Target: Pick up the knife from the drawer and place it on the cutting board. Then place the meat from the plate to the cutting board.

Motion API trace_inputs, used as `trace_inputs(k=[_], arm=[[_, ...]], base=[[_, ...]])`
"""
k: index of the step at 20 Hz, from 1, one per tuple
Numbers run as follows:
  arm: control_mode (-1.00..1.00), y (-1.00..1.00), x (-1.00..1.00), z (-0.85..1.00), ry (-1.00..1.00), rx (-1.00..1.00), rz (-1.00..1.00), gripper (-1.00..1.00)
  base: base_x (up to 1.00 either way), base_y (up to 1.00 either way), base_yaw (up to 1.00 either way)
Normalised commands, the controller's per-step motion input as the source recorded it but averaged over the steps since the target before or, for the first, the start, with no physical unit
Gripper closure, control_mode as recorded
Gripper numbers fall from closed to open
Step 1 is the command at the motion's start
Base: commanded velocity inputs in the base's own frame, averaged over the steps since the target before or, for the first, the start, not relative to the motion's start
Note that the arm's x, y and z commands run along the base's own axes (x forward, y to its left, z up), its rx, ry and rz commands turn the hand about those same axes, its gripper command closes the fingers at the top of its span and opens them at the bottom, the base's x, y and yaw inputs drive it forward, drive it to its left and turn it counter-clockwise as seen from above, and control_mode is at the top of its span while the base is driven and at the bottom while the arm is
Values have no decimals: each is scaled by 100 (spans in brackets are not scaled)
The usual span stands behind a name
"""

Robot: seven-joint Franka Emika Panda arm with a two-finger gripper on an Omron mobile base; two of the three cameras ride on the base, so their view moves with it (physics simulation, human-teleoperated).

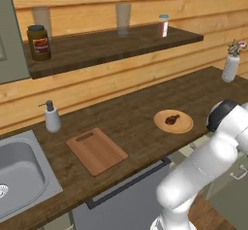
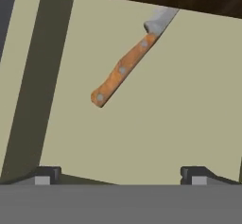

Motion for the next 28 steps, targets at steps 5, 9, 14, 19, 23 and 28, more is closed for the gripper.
trace_inputs(k=[5, 9, 14, 19, 23, 28], arm=[[-100, -11, 11, -30, 8, 22, 0, -100], [-100, -23, 6, -43, 11, 21, 0, -100], [-100, -15, 17, -41, 10, 14, 0, -100], [-100, -2, 4, -32, 5, 2, -1, -100], [-100, -2, 0, -34, 3, 0, -3, -100], [-100, -3, 0, -35, 3, 0, -6, -100]], base=[[0, 0, 0], [0, 0, 0], [0, 0, 0], [0, 0, 0], [0, 0, 0], [0, 0, 0]])
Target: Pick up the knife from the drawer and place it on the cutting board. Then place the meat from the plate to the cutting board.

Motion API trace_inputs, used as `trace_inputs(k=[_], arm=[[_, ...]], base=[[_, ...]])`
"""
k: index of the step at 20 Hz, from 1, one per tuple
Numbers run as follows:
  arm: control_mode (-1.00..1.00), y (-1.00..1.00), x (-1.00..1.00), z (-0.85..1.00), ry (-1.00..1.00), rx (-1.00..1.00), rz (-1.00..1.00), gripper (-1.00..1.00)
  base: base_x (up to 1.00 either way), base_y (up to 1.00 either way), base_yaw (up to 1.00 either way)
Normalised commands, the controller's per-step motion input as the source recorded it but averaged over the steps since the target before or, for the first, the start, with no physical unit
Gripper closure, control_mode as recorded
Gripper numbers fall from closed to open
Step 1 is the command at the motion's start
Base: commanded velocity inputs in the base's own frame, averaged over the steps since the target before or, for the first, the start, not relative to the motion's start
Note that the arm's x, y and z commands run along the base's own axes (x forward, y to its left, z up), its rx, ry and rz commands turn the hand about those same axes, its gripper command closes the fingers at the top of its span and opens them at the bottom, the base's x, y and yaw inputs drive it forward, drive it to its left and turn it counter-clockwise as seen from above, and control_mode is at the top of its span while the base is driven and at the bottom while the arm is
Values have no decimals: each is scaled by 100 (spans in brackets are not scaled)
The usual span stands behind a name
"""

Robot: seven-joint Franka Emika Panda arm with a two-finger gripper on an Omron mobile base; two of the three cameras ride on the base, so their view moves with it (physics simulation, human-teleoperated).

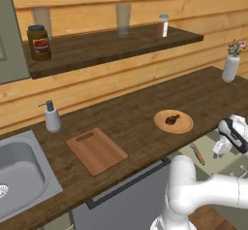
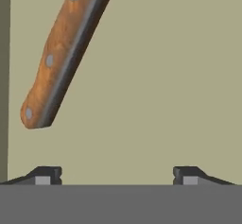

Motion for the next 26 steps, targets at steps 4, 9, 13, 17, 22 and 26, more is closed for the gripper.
trace_inputs(k=[4, 9, 13, 17, 22, 26], arm=[[-100, -6, 0, -31, 2, 0, -7, -100], [-100, -17, -10, -31, 1, -1, -4, -100], [-100, -24, -31, -37, 2, -8, 0, -100], [-100, -23, -37, -41, 2, -13, 0, -100], [-100, -24, -40, -42, 2, -14, 0, -100], [-100, -26, -54, -39, 0, -12, 0, -100]], base=[[0, 0, 0], [0, 0, 0], [0, 0, 0], [0, 0, 0], [0, 0, 0], [0, 0, 0]])
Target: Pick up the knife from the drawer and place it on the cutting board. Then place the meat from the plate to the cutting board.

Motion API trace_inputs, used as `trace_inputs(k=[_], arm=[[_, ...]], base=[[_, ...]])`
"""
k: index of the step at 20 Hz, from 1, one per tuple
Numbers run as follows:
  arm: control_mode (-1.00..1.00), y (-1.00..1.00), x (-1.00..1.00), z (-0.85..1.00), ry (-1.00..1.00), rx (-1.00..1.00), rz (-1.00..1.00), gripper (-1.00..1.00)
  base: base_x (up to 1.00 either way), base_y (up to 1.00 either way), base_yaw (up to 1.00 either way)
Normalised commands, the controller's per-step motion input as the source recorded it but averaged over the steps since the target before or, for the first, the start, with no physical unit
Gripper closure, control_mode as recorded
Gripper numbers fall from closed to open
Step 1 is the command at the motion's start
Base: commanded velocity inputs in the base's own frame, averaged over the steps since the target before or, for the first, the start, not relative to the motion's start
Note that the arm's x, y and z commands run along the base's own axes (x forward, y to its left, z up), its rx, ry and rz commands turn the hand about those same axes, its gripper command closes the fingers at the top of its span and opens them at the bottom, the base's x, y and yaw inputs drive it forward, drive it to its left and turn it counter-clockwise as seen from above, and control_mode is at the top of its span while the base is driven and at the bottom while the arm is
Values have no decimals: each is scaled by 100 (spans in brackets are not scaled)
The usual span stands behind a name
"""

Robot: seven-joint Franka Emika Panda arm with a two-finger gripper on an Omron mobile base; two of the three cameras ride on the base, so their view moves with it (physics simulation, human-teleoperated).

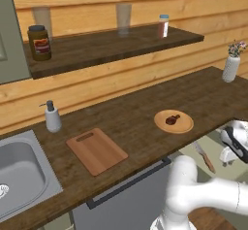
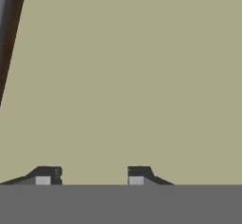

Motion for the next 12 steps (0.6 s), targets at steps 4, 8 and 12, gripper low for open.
trace_inputs(k=[4, 8, 12], arm=[[-100, -7, -15, 19, -4, 6, -5, -100], [-100, 0, 0, 99, -12, 9, -1, -100], [-100, 3, 10, 100, -4, 12, 0, -100]], base=[[0, 0, 0], [0, 0, 0], [0, 0, 0]])
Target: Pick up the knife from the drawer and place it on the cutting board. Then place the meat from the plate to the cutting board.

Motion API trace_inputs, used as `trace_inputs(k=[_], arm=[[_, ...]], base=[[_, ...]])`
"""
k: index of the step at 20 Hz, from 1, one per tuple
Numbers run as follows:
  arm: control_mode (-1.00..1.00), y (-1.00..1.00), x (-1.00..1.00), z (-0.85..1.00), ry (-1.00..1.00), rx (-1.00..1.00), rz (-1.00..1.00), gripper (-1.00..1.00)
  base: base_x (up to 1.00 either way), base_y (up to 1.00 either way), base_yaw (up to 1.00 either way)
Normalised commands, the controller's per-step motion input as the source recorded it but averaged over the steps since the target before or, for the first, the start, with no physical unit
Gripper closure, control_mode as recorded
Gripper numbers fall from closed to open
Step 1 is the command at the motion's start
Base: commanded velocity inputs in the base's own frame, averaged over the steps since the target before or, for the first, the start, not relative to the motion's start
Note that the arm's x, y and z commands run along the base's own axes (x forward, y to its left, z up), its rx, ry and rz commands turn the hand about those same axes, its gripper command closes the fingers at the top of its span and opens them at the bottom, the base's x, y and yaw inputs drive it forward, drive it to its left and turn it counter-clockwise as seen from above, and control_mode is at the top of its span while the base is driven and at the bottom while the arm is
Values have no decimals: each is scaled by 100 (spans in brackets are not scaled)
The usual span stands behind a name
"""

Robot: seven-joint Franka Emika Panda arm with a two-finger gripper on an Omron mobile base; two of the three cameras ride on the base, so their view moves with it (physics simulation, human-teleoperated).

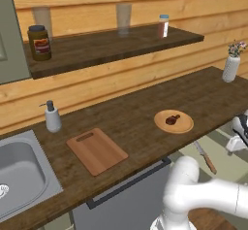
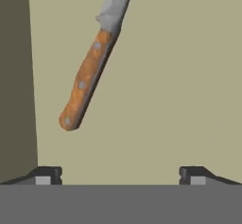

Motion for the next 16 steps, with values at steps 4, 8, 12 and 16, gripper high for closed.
trace_inputs(k=[4, 8, 12, 16], arm=[[-100, 15, 5, 96, -1, -4, 0, -100], [-100, 37, 4, 10, -1, -21, -18, -100], [-100, 61, 16, -18, 0, -7, -25, -100], [-100, 60, 7, -21, -3, 0, -28, -100]], base=[[0, 0, 0], [0, 0, 0], [0, 0, 0], [0, 0, 0]])
